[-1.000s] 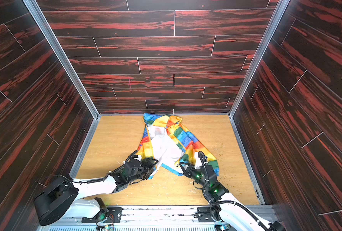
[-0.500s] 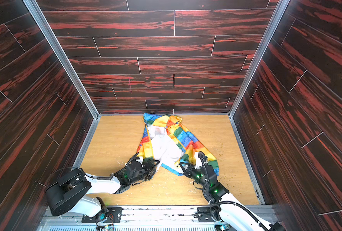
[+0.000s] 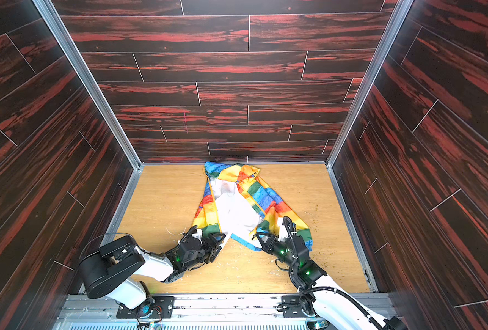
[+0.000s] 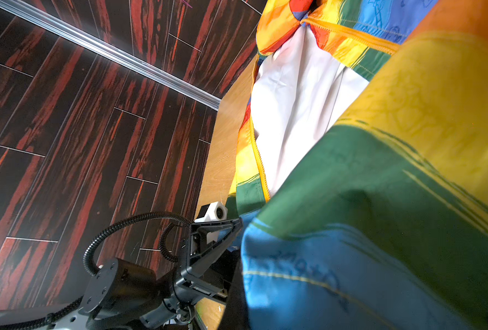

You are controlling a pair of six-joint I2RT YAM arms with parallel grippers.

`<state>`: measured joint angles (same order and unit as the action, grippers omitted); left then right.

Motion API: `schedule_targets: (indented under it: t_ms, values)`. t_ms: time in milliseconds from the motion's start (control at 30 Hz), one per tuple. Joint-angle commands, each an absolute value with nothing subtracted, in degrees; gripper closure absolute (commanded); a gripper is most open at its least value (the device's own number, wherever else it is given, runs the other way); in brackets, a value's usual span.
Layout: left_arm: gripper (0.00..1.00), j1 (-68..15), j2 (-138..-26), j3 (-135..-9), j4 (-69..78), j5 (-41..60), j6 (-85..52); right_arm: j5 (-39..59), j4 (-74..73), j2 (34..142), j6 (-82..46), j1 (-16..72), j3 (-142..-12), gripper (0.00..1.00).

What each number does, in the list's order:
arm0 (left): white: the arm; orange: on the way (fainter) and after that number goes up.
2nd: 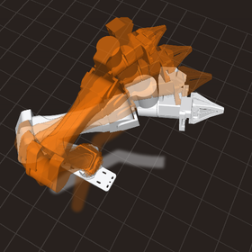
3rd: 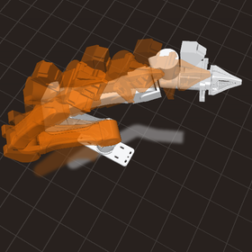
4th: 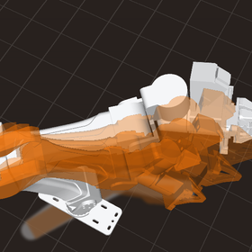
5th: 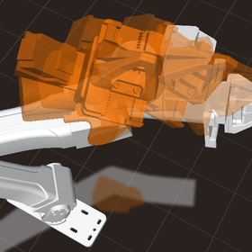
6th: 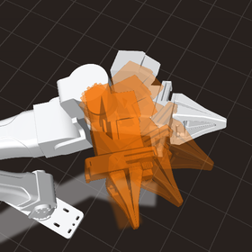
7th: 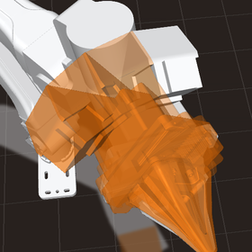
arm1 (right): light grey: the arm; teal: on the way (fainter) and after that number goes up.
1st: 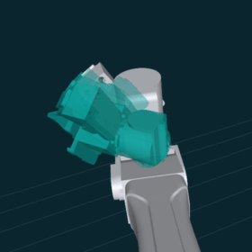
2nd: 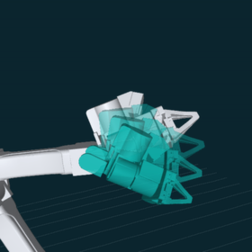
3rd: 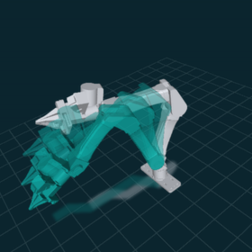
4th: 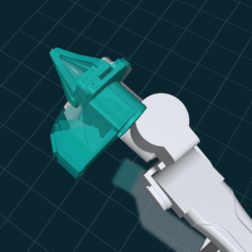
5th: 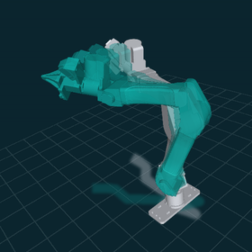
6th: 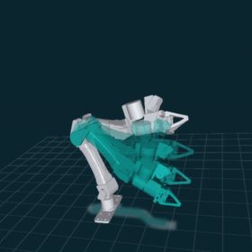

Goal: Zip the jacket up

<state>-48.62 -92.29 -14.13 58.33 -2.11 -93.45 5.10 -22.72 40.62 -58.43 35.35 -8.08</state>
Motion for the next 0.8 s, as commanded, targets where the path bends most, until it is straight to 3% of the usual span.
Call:
schedule_targets:
  t_ms: [0,333,767]
  values:
    - [0.21,-48.8,-94.6,-12.2,63.0,-5.9,-93.3,4.9,-22.9,40.7,-58.8,35.5,-8.6,1.0]
    - [0.26,-48.8,-93.8,-12.4,65.8,-11.4,-87.1,4.8,-21.5,40.2,-58.4,35.5,-9.4,1.0]
    - [0.29,-49.0,-81.8,-13.6,48.4,-16.8,-82.3,5.1,-22.5,41.6,-58.3,35.4,-9.7,1.0]
